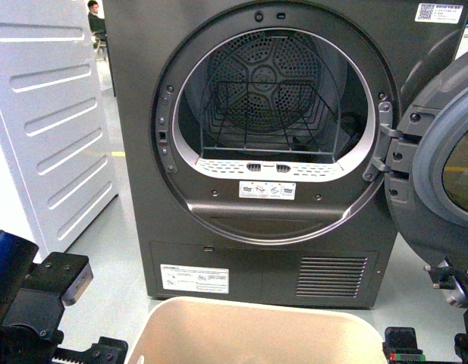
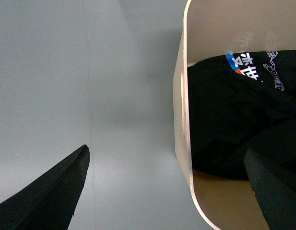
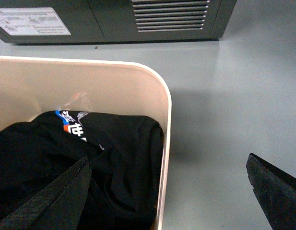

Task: Move hamper under clothes hanger

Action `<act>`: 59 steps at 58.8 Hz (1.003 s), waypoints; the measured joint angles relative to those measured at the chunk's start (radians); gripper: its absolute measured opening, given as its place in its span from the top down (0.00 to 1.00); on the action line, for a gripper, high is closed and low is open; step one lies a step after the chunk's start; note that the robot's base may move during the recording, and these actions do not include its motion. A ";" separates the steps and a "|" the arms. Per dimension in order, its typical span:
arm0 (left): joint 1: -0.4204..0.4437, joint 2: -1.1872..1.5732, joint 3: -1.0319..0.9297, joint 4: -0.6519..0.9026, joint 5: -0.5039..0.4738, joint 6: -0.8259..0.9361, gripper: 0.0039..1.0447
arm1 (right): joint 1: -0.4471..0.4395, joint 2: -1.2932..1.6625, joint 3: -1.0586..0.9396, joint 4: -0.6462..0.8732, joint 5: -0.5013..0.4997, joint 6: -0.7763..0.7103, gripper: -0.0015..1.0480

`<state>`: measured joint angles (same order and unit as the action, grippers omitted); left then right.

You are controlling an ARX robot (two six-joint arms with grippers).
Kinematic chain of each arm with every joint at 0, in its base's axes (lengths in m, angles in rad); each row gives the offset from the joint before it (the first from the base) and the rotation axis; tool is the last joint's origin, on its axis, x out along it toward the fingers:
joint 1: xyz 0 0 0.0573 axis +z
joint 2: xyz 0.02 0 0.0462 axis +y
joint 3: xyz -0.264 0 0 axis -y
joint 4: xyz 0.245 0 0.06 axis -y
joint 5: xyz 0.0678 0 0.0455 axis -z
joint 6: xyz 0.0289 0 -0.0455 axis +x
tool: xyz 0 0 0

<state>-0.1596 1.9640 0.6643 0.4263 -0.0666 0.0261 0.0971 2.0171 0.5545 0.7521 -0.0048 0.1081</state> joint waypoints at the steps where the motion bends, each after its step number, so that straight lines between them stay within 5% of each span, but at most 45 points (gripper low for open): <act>1: 0.000 0.003 0.001 0.000 0.000 -0.002 0.06 | 0.000 0.005 0.003 -0.001 0.002 -0.002 0.08; 59: 0.000 0.289 0.211 0.043 0.034 -0.053 0.06 | 0.008 0.292 0.212 -0.060 0.051 -0.032 0.08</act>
<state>-0.1596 2.2532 0.8749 0.4698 -0.0326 -0.0265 0.1047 2.3093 0.7666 0.6918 0.0467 0.0757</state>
